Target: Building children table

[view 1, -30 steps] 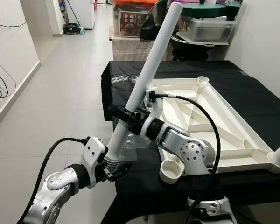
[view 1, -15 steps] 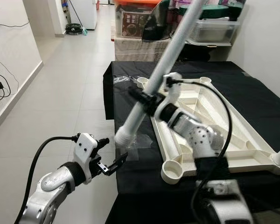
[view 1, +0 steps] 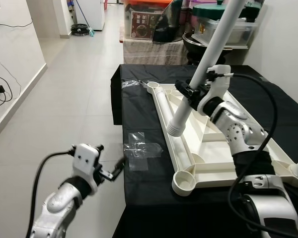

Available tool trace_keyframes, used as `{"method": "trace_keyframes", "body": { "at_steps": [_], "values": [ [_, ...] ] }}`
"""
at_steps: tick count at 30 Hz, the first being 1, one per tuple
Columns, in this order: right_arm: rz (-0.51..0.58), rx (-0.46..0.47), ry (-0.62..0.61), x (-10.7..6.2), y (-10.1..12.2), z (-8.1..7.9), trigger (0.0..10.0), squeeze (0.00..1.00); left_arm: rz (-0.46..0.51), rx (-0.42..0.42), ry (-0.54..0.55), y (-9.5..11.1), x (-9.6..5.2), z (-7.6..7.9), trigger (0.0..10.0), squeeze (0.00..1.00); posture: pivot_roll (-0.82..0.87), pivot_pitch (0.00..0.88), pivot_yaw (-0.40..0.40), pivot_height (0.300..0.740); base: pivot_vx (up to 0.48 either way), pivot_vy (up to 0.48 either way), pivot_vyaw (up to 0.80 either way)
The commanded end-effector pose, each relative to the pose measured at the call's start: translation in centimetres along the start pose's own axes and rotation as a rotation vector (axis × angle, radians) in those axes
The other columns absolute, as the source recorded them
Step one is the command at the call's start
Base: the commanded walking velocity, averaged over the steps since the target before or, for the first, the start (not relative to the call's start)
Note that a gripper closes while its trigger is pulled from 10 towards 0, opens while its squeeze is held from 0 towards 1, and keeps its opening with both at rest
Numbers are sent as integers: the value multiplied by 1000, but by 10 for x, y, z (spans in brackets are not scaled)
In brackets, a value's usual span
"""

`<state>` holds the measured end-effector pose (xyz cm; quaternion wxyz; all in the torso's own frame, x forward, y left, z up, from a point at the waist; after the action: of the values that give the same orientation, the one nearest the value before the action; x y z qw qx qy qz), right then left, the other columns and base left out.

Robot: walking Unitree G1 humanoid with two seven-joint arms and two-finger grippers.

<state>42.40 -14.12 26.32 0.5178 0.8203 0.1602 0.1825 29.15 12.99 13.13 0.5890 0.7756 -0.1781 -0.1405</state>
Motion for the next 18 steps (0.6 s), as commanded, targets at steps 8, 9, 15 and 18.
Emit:
{"method": "trace_keyframes", "body": {
  "at_steps": [8,9,15,18],
  "values": [
    [-101,-180,245,-32,-18,-14,0,0,-91,-56,66,-23,-13,6,10000,0,119,0,-87,740,0,0,0],
    [-101,-180,245,-32,-18,-14,0,0,-91,-56,66,-23,-13,6,10000,0,119,0,-87,740,0,0,0],
    [-186,-252,324,-46,-27,-11,0,0,-99,-54,72,-25,-14,7,10000,0,118,0,-92,740,0,0,0],
    [-221,-212,400,-56,-24,-17,0,0,-107,-55,83,-27,-15,5,10000,0,119,0,-94,740,0,0,0]
  ]
}}
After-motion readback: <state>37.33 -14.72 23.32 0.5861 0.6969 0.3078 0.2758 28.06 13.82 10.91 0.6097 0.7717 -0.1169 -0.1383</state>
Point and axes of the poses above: a point about 5 cm out from each wrist's last joint towards the gripper, its own x axis pointing out of the wrist towards the gripper, its own y axis along the axis of the wrist's last joint, z = x × y, the point moved 5 cm from there along x, pointing out of the wrist towards the gripper, and after that the axes turned 14 degrees about x, right-handed, at the moved point
